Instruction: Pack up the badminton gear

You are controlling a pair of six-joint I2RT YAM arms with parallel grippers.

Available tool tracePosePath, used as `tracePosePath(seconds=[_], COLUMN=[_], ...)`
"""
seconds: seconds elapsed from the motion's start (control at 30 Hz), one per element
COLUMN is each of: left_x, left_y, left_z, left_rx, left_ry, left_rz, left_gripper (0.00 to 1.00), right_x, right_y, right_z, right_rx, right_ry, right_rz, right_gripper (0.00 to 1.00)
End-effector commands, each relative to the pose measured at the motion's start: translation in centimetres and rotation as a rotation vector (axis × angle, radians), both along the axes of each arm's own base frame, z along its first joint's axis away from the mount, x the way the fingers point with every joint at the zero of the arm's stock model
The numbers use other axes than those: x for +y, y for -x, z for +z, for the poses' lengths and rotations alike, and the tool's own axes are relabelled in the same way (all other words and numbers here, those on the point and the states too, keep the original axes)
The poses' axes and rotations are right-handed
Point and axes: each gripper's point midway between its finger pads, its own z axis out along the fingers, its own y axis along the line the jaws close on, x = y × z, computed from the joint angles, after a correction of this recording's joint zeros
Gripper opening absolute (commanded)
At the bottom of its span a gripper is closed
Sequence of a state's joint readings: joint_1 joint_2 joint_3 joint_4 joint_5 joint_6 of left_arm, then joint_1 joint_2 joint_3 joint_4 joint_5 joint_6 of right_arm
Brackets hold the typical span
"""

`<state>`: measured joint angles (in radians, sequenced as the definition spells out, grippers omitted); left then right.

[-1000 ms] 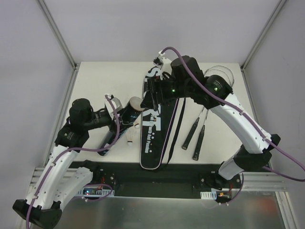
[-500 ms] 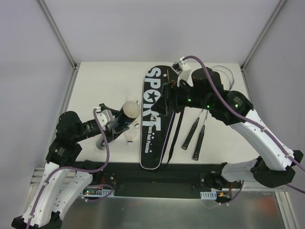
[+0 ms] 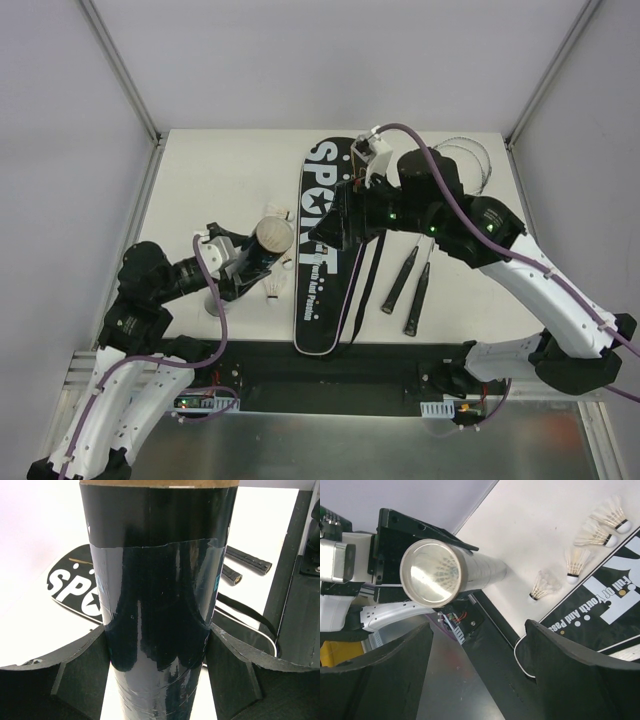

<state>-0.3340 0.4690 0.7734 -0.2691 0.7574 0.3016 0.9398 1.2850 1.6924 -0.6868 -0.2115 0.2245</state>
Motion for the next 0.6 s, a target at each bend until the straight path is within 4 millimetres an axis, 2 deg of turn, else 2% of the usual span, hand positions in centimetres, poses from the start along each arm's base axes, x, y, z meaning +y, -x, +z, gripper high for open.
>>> tracePosePath(seconds=[0.0, 0.37, 0.57], left_x=[-0.4, -0.6, -0.5], left_y=[0.2, 0.8, 1.0], left_z=[1.8, 1.5, 0.7], left_rx=[-0.113, -0.145, -0.113], left_ry=[0.01, 0.0, 0.012], left_rz=[-0.044, -0.078, -0.069], left_gripper=[0.0, 0.0, 0.0], right_x=[1.0, 0.8, 0.8], right_y=[0.8, 1.7, 1.6], right_z=[2.4, 1.9, 1.5], right_rx=[-0.04, -0.038, -0.035], right_ry=[-0.066, -0.063, -0.053], right_rz=[0.041, 0.046, 0.044], right_gripper=[0.78, 0.77, 0.77])
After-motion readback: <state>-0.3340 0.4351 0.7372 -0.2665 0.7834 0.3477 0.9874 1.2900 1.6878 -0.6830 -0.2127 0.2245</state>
